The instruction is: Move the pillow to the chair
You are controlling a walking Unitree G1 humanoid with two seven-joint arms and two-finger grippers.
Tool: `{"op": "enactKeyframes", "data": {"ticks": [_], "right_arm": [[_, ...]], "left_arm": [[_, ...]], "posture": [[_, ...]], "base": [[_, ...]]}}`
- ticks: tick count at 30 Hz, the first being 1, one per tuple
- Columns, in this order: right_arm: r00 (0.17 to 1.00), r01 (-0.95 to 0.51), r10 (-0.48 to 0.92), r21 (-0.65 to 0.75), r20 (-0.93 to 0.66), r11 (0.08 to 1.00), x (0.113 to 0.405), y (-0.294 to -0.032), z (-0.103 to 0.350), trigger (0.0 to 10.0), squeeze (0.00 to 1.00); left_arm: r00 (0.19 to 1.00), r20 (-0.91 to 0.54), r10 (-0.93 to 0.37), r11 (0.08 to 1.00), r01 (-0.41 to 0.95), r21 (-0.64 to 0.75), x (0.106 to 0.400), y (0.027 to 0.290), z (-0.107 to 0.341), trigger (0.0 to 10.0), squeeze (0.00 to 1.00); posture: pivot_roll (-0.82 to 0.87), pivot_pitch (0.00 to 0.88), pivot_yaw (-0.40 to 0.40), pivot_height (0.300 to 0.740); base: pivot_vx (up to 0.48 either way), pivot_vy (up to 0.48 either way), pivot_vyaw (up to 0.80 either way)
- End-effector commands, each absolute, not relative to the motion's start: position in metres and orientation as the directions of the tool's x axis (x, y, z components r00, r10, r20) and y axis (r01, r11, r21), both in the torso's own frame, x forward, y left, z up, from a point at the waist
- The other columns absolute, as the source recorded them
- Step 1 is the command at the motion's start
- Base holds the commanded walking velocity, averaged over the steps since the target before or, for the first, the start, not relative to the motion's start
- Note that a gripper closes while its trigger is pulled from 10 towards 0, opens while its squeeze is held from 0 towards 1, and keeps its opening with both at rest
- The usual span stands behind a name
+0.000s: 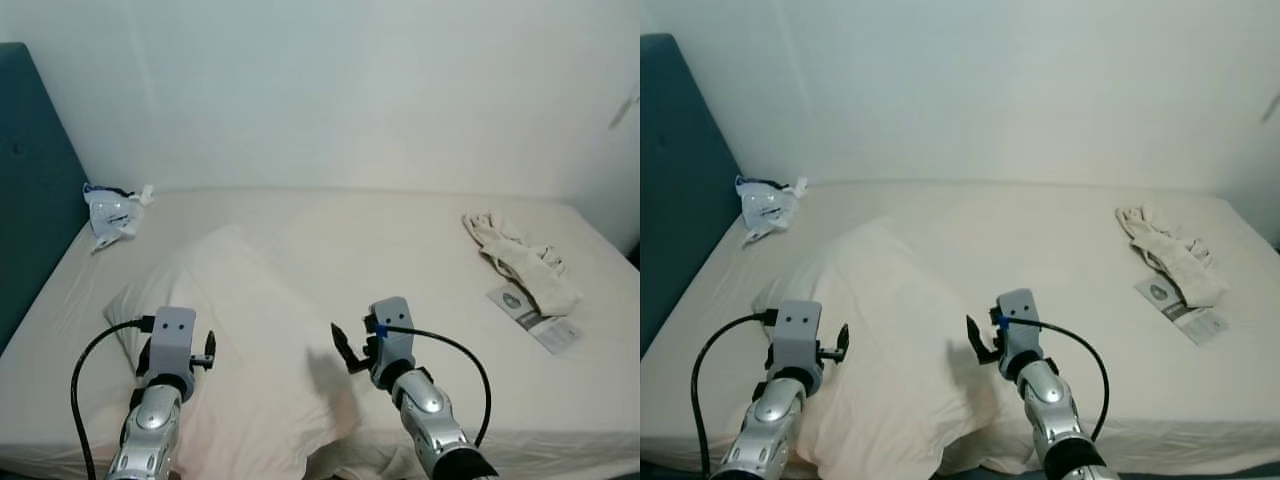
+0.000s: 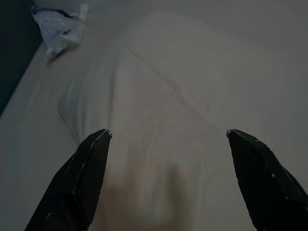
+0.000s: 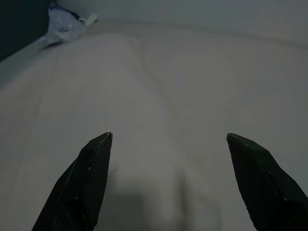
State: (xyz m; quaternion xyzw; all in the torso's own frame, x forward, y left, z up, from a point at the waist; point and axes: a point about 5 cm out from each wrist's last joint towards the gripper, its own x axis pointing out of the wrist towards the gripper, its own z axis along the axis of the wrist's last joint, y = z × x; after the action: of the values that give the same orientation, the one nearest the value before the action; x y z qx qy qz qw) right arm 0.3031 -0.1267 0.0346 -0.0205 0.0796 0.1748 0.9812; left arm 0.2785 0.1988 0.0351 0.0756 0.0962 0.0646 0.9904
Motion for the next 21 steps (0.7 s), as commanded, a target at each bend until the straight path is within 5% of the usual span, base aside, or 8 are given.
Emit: {"op": "enactKeyframes", "data": {"ticks": [1,21], "right_arm": [[0.925,-0.337,0.332,0.002,-0.184,0.942,0.3002,-0.1295,0.0303,10.0,0.0],[0.923,-0.35,0.347,0.011,-0.167,0.937,0.3021,-0.1273,0.0334,10.0,0.0]], "left_arm": [[0.967,-0.21,0.145,0.979,-0.11,0.17,0.2756,0.1992,0.0299,10.0,0.0],[0.97,-0.194,0.144,0.98,-0.113,0.162,0.2809,0.2028,0.0369,10.0,0.0]], "posture": [[-0.03,0.084,-0.025,0.631],[-0.02,0.08,-0.032,0.588]], "base": [[0.0,0.0,0.0],[0.0,0.0,0.0]]}}
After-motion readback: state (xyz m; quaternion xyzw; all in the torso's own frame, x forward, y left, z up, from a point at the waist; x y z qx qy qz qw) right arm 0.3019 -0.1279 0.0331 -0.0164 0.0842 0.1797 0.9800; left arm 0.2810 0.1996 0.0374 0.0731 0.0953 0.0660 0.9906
